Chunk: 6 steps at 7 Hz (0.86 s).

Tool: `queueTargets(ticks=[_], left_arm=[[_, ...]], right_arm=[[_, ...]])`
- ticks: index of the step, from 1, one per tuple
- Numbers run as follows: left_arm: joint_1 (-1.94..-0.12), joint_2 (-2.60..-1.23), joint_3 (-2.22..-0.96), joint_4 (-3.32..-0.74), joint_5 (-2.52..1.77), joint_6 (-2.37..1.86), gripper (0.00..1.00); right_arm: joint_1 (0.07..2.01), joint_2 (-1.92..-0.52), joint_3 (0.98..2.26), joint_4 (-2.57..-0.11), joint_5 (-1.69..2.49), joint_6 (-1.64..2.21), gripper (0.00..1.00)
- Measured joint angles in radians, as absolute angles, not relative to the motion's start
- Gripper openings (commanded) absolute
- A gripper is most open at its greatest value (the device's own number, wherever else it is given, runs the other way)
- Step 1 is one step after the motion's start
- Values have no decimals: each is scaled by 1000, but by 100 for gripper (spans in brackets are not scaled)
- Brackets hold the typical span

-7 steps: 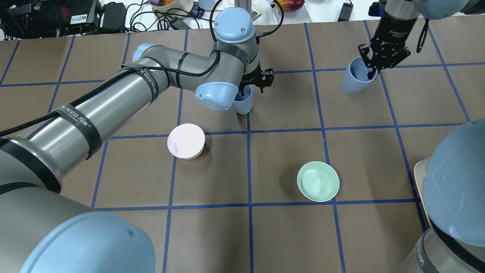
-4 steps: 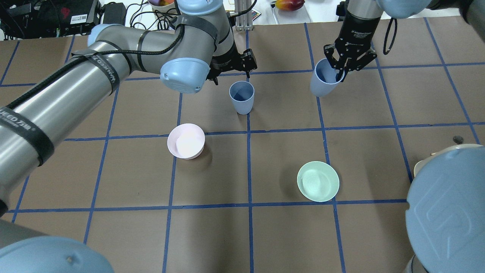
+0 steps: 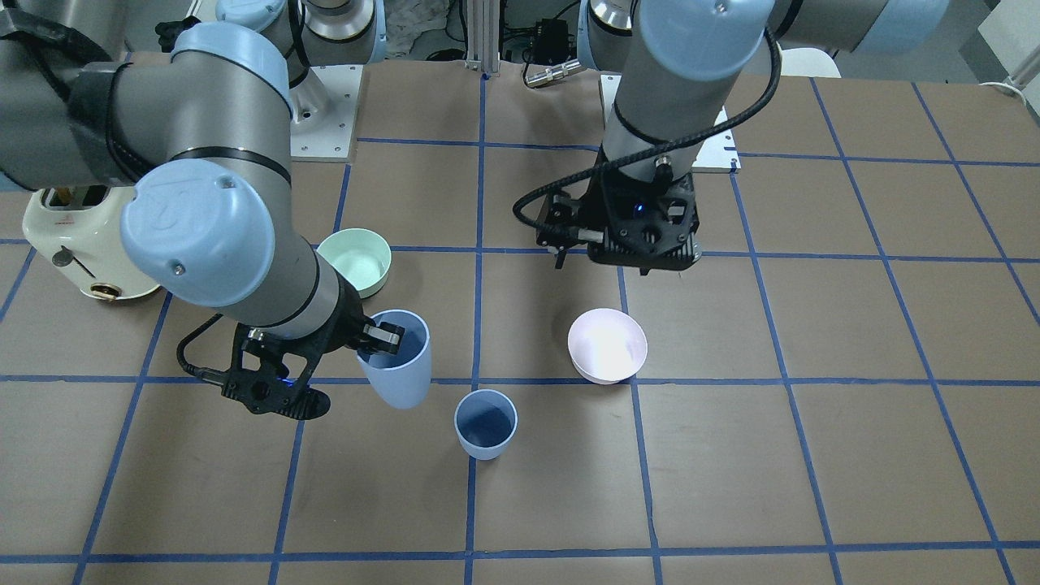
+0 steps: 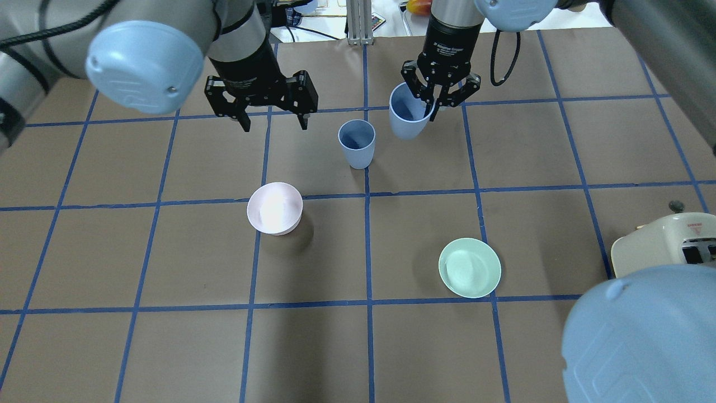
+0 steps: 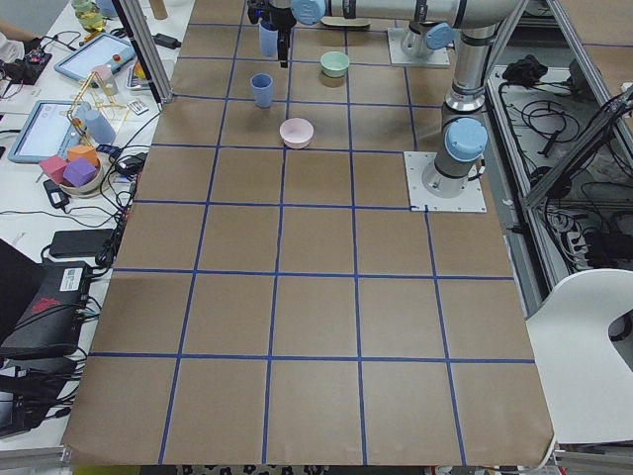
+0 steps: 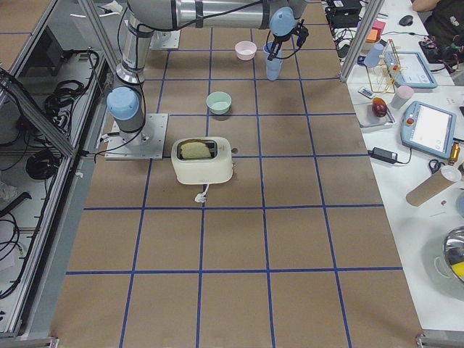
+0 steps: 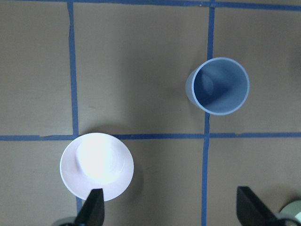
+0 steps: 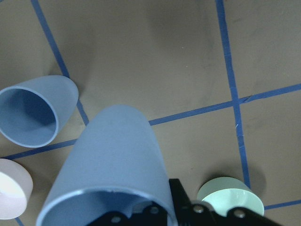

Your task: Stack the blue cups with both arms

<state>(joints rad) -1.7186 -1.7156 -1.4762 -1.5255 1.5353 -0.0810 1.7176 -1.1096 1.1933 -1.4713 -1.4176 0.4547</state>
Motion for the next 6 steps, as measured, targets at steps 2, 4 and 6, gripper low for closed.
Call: queueTargets(ticks=[2, 4, 6], left_arm=[[-1652, -1623, -1537, -1581, 1546, -1, 100], [-1629, -1557, -1610, -1534, 1549, 7, 100], [-1621, -1539, -1637, -1481, 1552, -10, 100]], right_arm=[[1752, -1069, 1141, -1474, -1384, 556, 0], [1798, -1006, 1073, -1476, -1375, 648, 0], [1814, -968, 1045, -1478, -1373, 691, 0]])
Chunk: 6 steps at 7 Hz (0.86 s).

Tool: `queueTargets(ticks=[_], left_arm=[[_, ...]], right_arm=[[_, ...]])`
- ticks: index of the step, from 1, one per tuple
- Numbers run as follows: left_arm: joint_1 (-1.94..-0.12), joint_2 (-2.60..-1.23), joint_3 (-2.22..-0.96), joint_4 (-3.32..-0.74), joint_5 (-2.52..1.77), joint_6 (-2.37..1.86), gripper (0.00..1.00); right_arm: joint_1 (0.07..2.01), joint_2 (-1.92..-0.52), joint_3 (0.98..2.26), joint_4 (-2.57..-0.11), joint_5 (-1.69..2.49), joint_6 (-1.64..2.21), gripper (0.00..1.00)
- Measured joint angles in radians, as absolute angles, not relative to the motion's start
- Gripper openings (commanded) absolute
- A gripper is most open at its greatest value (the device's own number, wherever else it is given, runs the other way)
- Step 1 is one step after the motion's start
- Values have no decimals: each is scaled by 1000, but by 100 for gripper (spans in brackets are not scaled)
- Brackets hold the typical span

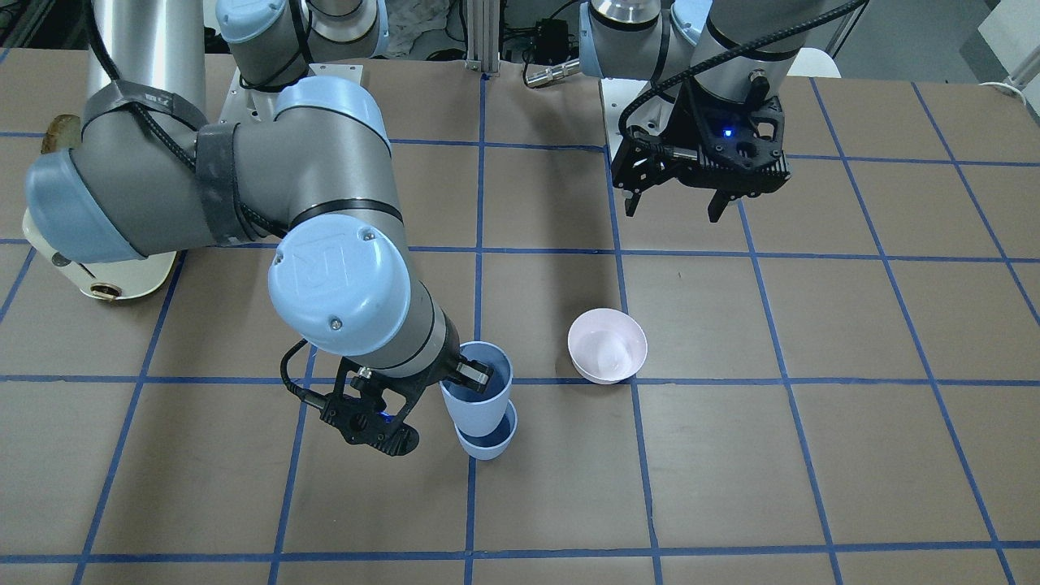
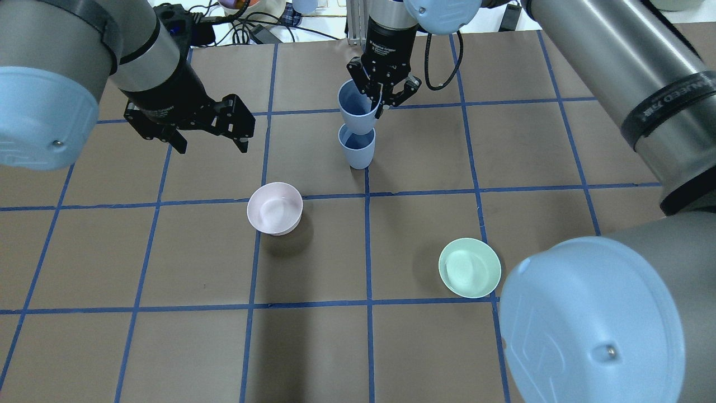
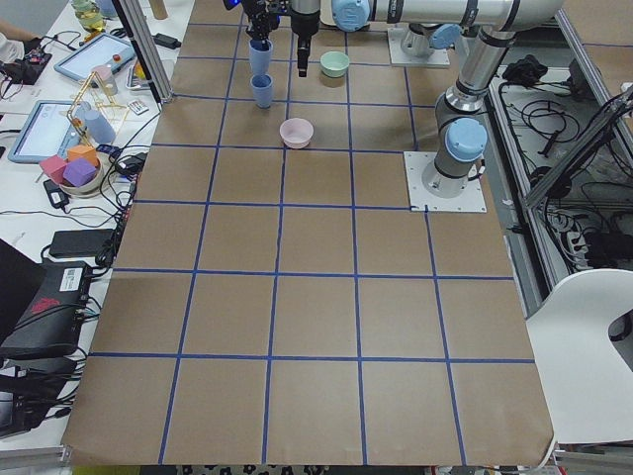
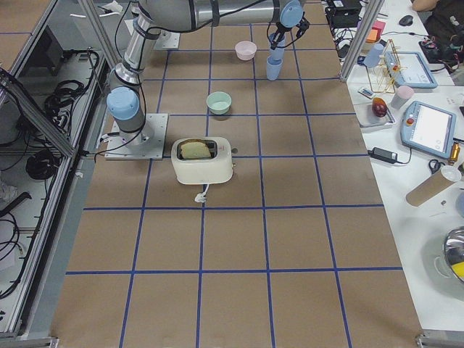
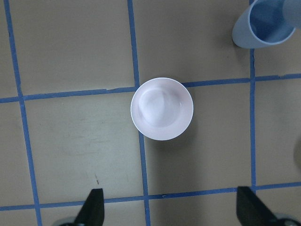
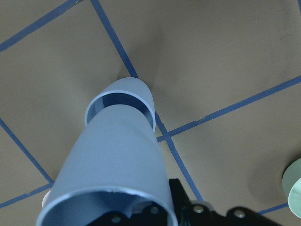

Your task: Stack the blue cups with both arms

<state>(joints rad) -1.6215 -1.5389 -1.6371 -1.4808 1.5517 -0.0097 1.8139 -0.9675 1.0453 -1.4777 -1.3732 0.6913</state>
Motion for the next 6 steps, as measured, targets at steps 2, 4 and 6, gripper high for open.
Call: queueTargets(ticks=[2, 4, 6], left_arm=[[-1620, -1536, -1638, -1471, 1553, -15, 100], [-1620, -1536, -1632, -1474, 1584, -43, 100], [-1619, -1537, -1630, -1477, 1602, -70, 100]], right_arm=[[1818, -943, 1043, -1479, -1373, 700, 16], [1820, -933, 1044, -1482, -1370, 702, 80], [1821, -925, 1044, -1496, -1344, 700, 100]])
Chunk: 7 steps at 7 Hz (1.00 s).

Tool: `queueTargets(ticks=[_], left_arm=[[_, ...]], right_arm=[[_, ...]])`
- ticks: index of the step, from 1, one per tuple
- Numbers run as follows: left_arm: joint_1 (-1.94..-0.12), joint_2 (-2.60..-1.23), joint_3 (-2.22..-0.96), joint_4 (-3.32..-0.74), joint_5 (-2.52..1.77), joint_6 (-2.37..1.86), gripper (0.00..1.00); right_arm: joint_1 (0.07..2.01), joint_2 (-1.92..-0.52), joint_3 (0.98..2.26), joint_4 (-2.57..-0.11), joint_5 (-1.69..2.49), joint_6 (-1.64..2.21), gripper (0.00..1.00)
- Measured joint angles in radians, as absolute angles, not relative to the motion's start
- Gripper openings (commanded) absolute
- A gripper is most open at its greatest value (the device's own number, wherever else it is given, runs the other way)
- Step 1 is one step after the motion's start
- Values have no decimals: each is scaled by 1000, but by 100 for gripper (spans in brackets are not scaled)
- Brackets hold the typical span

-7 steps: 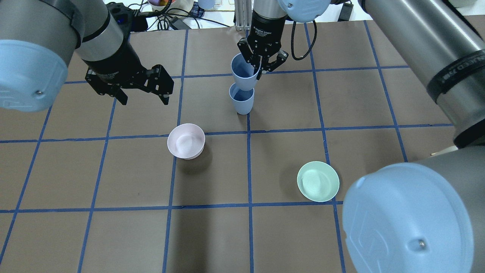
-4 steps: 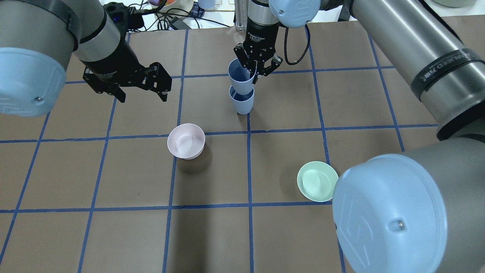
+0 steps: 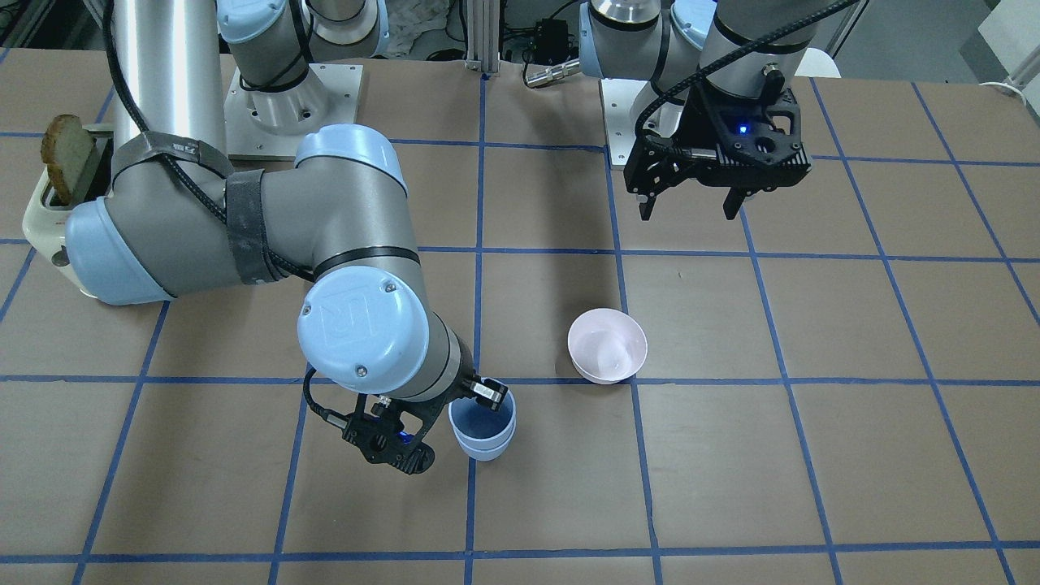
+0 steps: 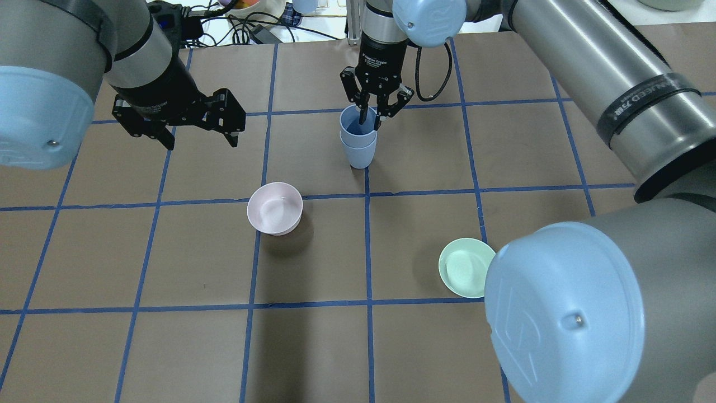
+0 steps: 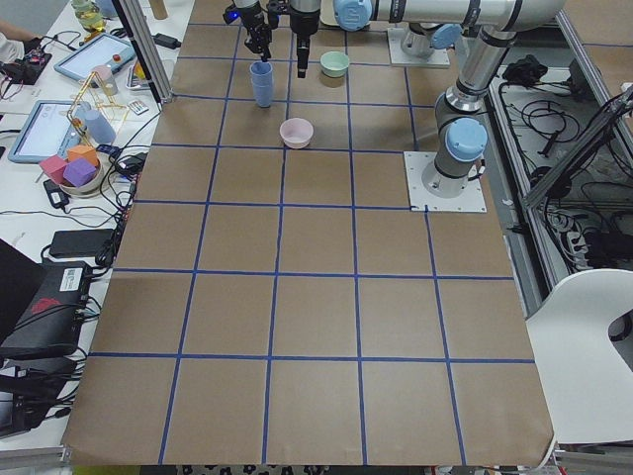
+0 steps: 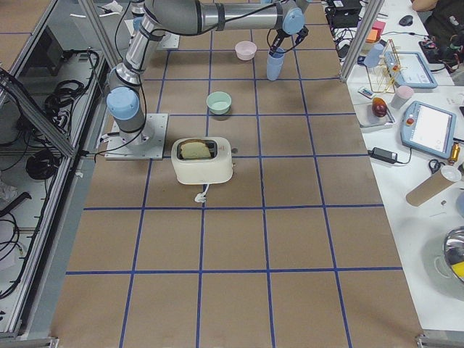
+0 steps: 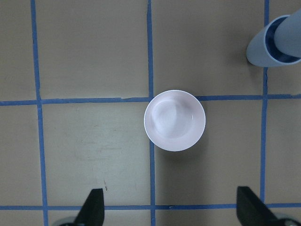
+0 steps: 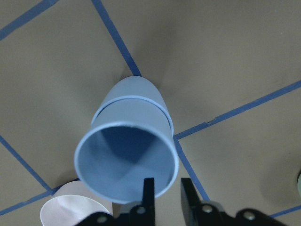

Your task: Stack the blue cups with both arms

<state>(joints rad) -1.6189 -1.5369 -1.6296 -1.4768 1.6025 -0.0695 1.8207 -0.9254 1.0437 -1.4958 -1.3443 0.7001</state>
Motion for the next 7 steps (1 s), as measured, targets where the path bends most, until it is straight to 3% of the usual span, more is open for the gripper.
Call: queueTargets(ticks=[4, 7], left_arm=[[-1618, -1539, -1627, -1478, 1606, -73, 100], [-1619, -1541, -1610, -1509, 1607, -68, 100]], right_arm=[[1796, -957, 1046, -1553, -1458, 571, 100], [1675, -1079, 1099, -1529, -1516, 254, 100]])
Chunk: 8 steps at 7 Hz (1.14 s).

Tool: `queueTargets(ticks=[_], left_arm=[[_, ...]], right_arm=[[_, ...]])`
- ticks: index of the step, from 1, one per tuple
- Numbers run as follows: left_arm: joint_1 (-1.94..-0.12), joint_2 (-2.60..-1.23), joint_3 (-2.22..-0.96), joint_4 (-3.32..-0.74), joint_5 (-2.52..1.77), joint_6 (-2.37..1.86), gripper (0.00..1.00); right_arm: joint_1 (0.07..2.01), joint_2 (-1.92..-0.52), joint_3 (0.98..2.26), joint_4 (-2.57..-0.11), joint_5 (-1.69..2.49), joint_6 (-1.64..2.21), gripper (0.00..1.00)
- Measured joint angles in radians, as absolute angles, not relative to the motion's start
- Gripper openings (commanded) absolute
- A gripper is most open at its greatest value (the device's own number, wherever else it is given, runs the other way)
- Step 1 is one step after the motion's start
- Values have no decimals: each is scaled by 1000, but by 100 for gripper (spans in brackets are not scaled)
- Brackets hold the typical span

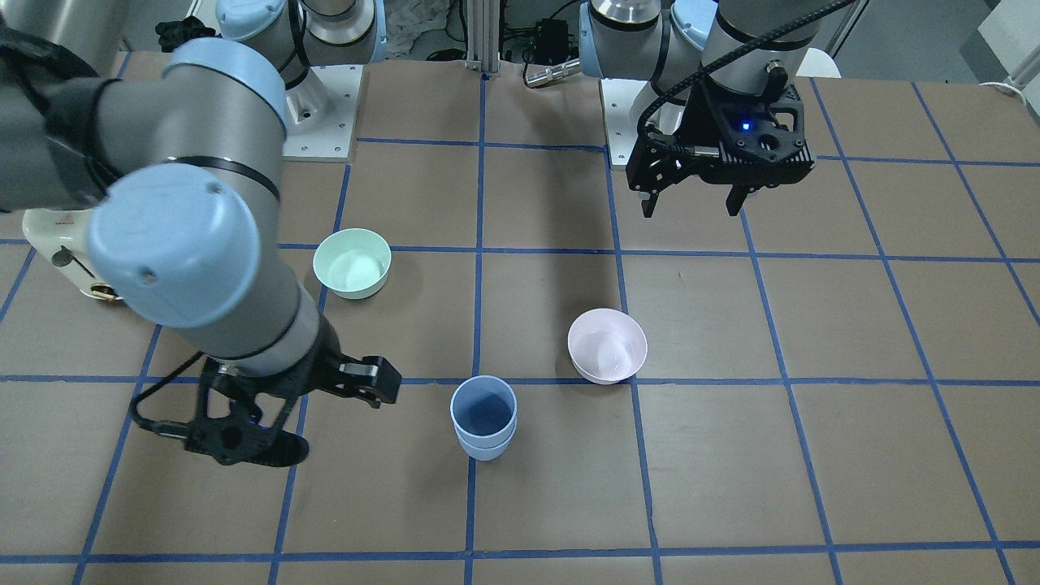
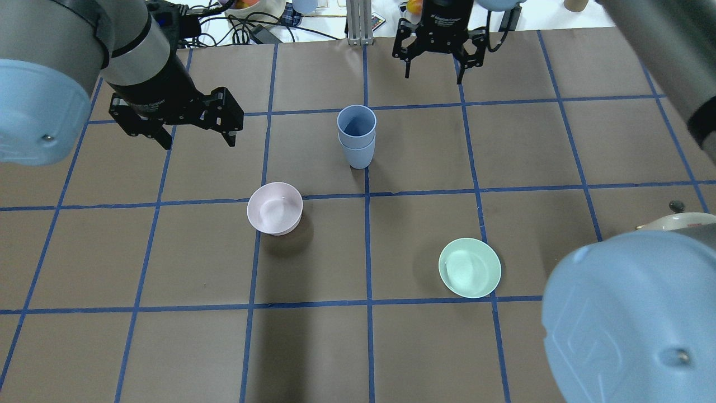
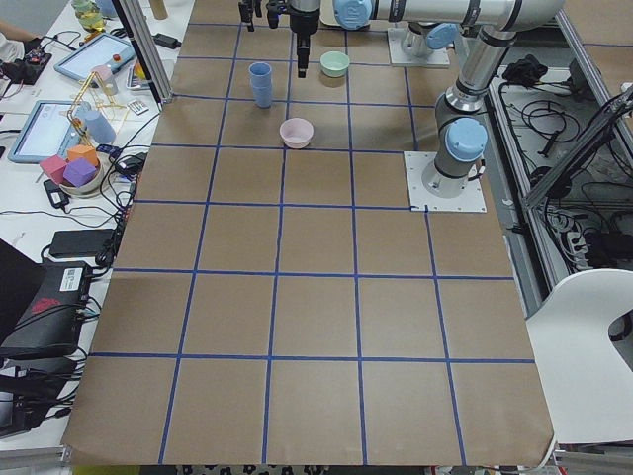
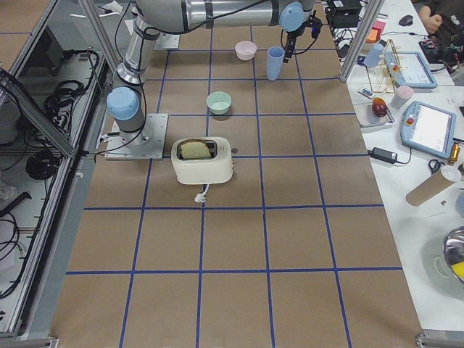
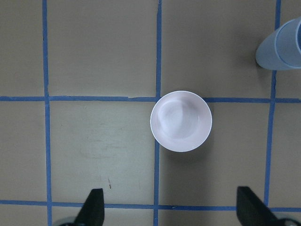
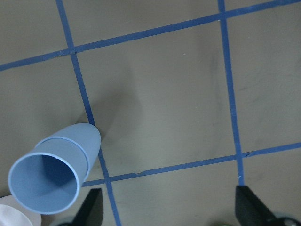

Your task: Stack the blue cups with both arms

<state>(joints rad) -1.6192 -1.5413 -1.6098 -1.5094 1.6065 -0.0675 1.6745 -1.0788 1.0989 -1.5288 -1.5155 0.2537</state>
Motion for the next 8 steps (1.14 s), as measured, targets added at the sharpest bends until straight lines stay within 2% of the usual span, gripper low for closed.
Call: queueTargets(ticks=[5, 8], left_arm=[[-1618, -1548, -1591, -1529, 1607, -63, 100], [-1620, -1548, -1591, -1525, 1606, -63, 100]], right_arm=[[1552, -1437, 1454, -1545, -1530, 66, 100], [1548, -1522, 1527, -1537, -1531, 63, 100]])
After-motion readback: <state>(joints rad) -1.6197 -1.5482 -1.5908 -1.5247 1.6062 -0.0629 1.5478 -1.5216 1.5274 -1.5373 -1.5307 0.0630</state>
